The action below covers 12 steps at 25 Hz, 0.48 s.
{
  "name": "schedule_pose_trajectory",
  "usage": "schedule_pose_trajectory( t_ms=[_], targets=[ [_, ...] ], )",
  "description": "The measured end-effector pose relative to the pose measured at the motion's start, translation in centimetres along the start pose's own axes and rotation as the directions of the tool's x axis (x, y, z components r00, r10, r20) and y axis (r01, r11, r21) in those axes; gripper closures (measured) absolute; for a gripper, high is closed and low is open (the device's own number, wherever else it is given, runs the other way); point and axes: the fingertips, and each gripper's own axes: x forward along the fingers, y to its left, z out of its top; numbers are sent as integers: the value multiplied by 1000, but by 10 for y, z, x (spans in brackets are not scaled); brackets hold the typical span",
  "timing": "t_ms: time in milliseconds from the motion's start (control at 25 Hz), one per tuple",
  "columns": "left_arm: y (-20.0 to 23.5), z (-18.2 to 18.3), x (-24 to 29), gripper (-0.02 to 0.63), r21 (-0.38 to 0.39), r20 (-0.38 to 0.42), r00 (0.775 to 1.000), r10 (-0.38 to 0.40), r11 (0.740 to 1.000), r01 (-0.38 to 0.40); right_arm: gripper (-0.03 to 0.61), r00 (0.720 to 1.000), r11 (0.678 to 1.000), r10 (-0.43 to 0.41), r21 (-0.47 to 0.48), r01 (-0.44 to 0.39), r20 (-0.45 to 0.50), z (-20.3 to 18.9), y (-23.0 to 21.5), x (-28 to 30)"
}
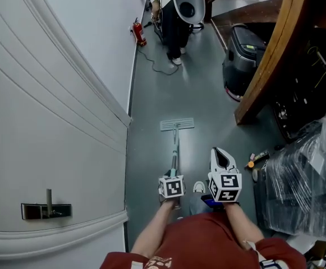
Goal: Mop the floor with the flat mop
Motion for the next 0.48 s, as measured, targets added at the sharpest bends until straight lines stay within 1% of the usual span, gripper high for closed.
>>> schedule_pose_trajectory(
  t_ms=[360,480],
  targets=[
    [-24,76,53,482,-1,0,999,46,999,-46,560,1000,1000,15,9,-15,1,33,-68,65],
    [-34,97,66,482,-15,0,999,45,999,-45,560,1000,1000,21,1,-21,-2,41,-86,82]
  ],
)
